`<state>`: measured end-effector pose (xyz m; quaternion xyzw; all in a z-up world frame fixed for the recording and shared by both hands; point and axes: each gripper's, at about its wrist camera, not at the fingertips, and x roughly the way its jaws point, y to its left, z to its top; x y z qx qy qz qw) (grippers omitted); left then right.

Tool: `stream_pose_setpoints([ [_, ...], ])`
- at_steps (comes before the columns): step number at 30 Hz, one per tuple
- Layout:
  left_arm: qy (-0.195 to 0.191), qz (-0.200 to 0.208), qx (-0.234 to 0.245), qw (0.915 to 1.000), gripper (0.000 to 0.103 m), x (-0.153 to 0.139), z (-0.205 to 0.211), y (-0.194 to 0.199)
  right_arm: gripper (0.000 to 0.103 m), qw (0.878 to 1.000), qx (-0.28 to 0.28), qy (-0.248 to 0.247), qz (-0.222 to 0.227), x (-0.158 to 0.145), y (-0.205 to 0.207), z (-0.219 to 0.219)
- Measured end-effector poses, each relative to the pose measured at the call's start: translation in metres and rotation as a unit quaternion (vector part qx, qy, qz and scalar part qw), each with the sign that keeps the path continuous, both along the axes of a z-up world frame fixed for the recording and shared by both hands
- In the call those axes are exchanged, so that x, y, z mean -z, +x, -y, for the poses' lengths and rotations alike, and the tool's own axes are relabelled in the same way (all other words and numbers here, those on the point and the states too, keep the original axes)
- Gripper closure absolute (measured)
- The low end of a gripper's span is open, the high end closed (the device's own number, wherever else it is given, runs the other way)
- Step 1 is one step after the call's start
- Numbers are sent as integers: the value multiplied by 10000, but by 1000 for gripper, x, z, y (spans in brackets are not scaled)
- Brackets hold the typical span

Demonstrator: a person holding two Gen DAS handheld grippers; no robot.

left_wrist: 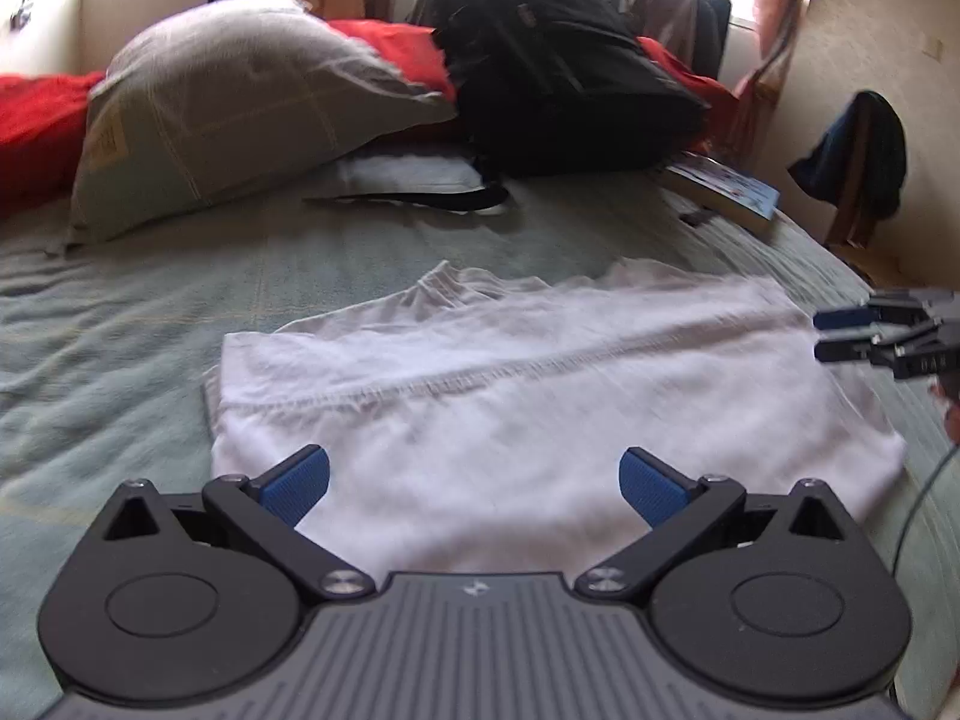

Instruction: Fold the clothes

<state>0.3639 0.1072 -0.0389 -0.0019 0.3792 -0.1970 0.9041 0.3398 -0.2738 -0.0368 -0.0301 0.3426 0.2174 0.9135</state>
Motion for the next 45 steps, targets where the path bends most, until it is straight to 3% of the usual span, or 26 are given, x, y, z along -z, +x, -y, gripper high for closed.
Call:
stream_pose_setpoints([
  [4,-13,-252,-421,9988,1,31,-12,32,37,9987,394,-132,-301,25,30,9],
  [8,11,-231,-608,9979,1,30,-25,33,39,9952,697,464,-502,35,30,40],
  [12,530,45,-568,9970,1,4,-23,16,36,9958,851,-99,-324,16,12,35],
  [16,1273,481,128,9906,1,-21,5,-20,27,9978,350,-565,8,-9,-17,16],
  [19,2053,831,952,9705,1,-27,35,-58,16,9918,-6,-1206,422,-29,-41,-1],
  [21,2663,1037,1423,9477,1,-27,50,-85,10,9833,-163,-1668,716,-44,-57,-6],
  [25,3675,1231,2103,8975,1,-20,64,-129,2,9530,-197,-2815,1105,-67,-86,-4],
  [27,3999,1244,2252,8797,1,-12,67,-142,0,9428,-257,-3130,1119,-74,-99,-3],
  [30,4295,1263,2284,8646,1,5,77,-149,0,9454,-674,-3039,960,-62,-110,-17],
  [34,4431,1417,2300,8548,1,27,96,-150,0,9444,-1345,-2932,637,-21,-118,-58],
  [40,4755,1880,2422,8245,1,40,126,-142,0,9063,-2038,-3574,964,22,-121,-122],
  [43,4852,2071,2532,8109,1,44,140,-136,0,8994,-2131,-3644,1137,30,-114,-145],
  [45,4865,2177,2568,8062,1,46,148,-131,0,8927,-2160,-3738,1292,36,-110,-157],
])
